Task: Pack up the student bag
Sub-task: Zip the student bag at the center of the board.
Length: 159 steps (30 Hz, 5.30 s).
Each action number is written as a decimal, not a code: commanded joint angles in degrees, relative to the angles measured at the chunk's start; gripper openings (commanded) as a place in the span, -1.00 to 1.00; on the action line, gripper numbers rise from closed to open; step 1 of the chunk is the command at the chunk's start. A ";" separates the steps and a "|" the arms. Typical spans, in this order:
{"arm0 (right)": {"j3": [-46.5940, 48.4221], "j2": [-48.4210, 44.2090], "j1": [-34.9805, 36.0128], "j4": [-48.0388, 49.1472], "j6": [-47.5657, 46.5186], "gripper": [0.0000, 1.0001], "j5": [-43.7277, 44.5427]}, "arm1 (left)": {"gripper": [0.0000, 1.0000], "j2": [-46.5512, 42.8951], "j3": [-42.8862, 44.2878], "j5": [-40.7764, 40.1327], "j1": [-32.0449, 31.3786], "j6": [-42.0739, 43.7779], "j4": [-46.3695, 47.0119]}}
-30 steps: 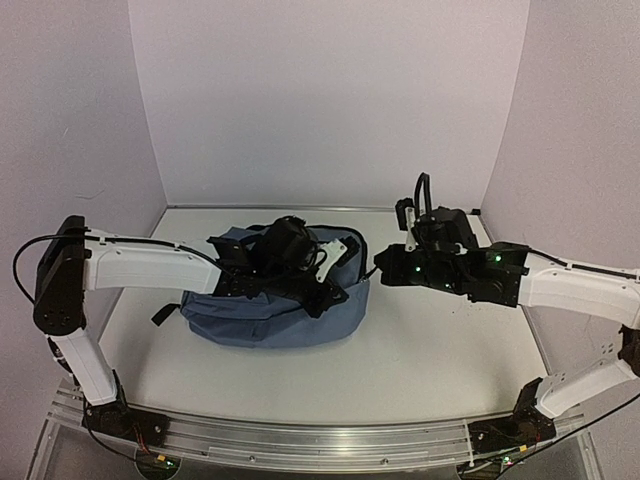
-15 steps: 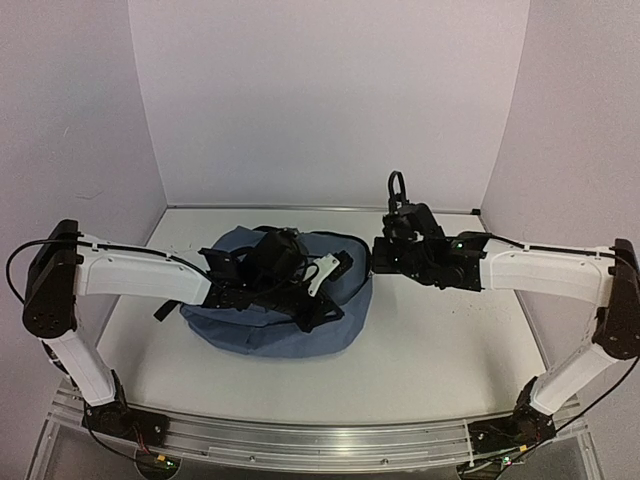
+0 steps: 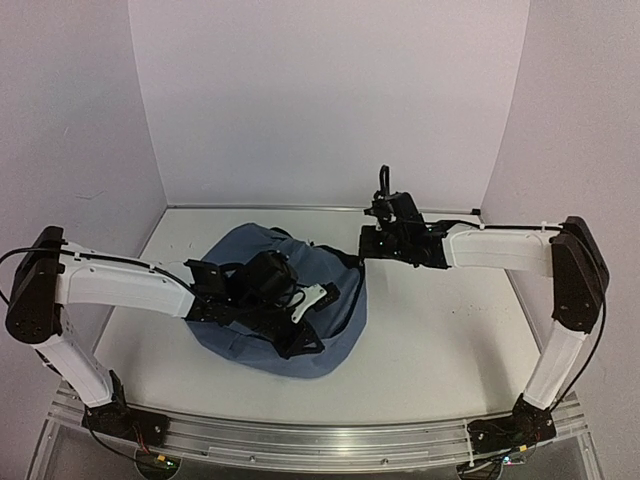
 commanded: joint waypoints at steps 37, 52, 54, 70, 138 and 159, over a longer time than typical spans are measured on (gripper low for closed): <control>-12.70 -19.29 1.83 13.17 5.31 -1.00 -19.32 | -0.24 15.14 22.02 -38.72 -1.66 -11.74 10.57; -12.37 -18.62 1.84 13.00 5.44 -1.00 -18.65 | 0.05 18.67 23.59 -33.66 -1.67 -12.79 9.98; -12.37 -18.48 1.81 12.93 5.38 -1.00 -18.48 | 0.10 18.87 23.44 -33.46 -1.64 -13.60 10.15; -11.84 -16.41 1.81 12.54 5.48 -1.00 -17.83 | 0.33 16.62 22.31 -31.14 -3.15 -16.23 14.20; 11.61 5.62 1.72 9.96 7.41 -1.00 -20.50 | -0.99 7.54 3.85 -4.80 -7.06 -12.57 31.94; 4.13 -7.24 1.47 6.74 6.89 0.82 -19.24 | 0.37 -0.91 8.36 -16.39 -1.13 -20.87 16.43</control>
